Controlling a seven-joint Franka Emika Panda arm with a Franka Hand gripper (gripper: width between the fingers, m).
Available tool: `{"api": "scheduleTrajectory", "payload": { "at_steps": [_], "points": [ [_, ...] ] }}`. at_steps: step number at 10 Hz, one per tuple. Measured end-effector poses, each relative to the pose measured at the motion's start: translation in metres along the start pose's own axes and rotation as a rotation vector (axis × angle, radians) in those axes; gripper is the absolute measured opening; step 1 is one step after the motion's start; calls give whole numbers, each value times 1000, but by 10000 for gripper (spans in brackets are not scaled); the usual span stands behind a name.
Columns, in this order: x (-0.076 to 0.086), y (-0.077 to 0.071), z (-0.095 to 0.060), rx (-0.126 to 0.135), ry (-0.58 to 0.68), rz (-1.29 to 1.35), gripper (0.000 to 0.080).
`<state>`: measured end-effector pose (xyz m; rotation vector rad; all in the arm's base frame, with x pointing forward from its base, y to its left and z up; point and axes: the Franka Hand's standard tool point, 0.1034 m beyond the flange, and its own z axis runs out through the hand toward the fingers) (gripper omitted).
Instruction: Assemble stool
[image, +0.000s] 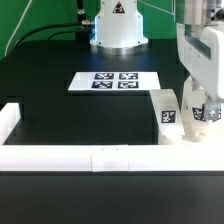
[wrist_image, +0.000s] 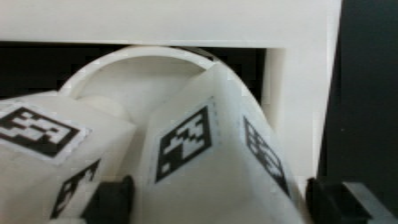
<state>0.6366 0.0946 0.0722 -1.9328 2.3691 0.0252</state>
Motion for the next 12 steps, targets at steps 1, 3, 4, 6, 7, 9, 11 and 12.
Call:
{"api": "scheduleTrajectory", "payload": {
  "at_steps": [1, 3, 4, 6, 7, 9, 11, 12],
  "points": [
    [1, 0, 1, 1, -17, 155, 459],
    [2, -1, 3, 37, -73, 380, 459],
    [1, -1, 4, 51, -92, 421, 459],
    [1, 0, 3, 54, -95, 430, 459],
    [1, 0, 3, 56, -93, 387, 459],
    [-1, -1, 1, 57, -93, 317, 545],
    [-8, -3, -13, 68, -106, 128, 630],
    [-10, -6, -18, 84, -106, -16, 645]
  ]
}}
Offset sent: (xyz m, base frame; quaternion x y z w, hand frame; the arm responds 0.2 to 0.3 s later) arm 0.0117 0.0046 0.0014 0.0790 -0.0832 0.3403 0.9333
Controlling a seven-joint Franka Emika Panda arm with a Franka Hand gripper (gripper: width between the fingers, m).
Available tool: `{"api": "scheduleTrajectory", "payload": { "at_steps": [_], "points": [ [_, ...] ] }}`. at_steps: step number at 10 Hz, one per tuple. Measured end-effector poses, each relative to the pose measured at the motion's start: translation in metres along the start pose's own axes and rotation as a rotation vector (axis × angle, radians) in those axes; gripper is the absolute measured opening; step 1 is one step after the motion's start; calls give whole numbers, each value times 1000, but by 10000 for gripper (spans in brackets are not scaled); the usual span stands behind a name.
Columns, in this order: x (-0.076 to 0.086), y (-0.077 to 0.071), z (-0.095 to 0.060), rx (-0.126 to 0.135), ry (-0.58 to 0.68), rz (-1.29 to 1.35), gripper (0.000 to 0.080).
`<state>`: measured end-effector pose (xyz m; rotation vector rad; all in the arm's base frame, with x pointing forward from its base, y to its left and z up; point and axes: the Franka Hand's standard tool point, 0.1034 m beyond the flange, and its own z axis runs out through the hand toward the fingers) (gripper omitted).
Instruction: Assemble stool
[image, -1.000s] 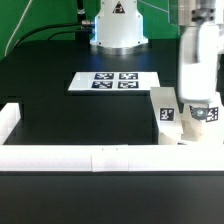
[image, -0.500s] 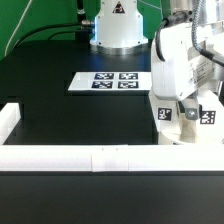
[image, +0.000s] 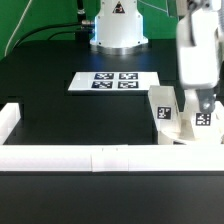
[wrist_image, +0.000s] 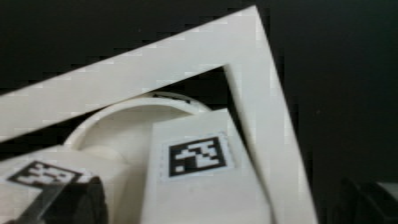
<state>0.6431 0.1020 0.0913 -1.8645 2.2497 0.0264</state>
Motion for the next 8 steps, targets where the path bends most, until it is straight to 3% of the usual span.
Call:
{"api": "scheduleTrajectory", "payload": {
  "at_steps": [6, 8],
  "points": [
    [2, -1, -2, -2, 9, -495, 649],
    [-4, -6, -19, -68, 28, -825, 649]
  ]
}}
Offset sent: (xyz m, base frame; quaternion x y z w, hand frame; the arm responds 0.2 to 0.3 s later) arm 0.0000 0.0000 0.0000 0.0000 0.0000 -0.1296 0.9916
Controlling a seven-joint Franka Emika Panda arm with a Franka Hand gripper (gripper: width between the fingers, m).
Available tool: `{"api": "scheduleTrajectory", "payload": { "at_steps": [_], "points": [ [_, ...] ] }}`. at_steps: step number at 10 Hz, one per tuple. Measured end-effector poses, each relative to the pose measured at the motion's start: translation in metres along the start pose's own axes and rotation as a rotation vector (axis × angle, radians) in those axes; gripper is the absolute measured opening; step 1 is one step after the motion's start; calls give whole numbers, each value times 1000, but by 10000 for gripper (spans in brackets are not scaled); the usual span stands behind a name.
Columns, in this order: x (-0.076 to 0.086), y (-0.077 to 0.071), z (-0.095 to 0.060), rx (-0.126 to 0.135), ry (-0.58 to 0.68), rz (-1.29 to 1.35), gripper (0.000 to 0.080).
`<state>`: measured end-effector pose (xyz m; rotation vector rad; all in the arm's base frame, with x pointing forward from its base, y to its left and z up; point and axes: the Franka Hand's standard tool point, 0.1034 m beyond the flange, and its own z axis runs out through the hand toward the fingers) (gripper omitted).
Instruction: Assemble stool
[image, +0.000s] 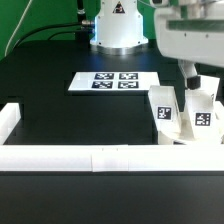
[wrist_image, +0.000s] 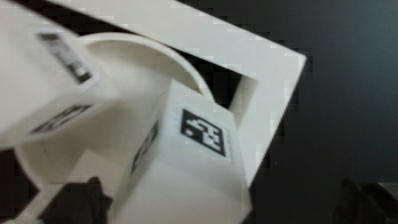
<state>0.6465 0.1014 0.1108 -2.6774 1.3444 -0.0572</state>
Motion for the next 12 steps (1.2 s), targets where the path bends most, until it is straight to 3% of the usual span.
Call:
{"api": "scheduleTrajectory", "payload": {
  "at_steps": [1, 6, 9, 12],
  "points": [
    [-1, -5, -5, -23, 8, -157, 649],
    [4, -3, -4, -44, 22, -564, 649],
    [1, -1, 3, -99, 13, -1091, 649],
    [8, 3, 1, -122, 16, -1212, 649]
  ]
}}
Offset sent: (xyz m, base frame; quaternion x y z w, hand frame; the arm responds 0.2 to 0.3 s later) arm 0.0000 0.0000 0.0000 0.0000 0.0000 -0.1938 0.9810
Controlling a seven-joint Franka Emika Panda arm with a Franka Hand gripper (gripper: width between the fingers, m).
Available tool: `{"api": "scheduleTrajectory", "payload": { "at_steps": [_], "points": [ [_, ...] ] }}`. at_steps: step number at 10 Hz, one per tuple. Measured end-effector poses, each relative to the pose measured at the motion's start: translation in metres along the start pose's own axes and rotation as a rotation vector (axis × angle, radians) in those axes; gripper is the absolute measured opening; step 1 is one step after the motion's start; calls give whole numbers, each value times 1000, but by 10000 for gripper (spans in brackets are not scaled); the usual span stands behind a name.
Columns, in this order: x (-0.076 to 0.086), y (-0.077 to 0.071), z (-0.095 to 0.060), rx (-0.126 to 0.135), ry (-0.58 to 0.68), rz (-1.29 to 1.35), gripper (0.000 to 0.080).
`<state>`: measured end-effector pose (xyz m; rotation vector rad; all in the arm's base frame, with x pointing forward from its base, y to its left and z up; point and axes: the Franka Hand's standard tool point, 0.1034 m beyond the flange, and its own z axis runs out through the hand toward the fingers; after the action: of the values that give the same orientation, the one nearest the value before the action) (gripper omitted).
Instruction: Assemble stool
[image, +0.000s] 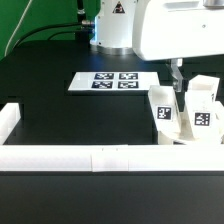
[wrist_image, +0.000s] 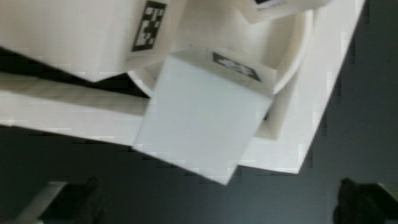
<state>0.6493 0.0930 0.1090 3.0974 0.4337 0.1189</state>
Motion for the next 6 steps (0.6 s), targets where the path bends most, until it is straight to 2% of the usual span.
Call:
{"api": "scheduleTrajectory", "payload": {
  "at_steps": [2, 4, 6],
  "points": [
    [-1, 4, 1, -14, -7, -133, 649],
    [-8, 3, 9, -1, -40, -305, 649],
    [-10, 5, 9, -20, -60, -391, 649]
  ]
}}
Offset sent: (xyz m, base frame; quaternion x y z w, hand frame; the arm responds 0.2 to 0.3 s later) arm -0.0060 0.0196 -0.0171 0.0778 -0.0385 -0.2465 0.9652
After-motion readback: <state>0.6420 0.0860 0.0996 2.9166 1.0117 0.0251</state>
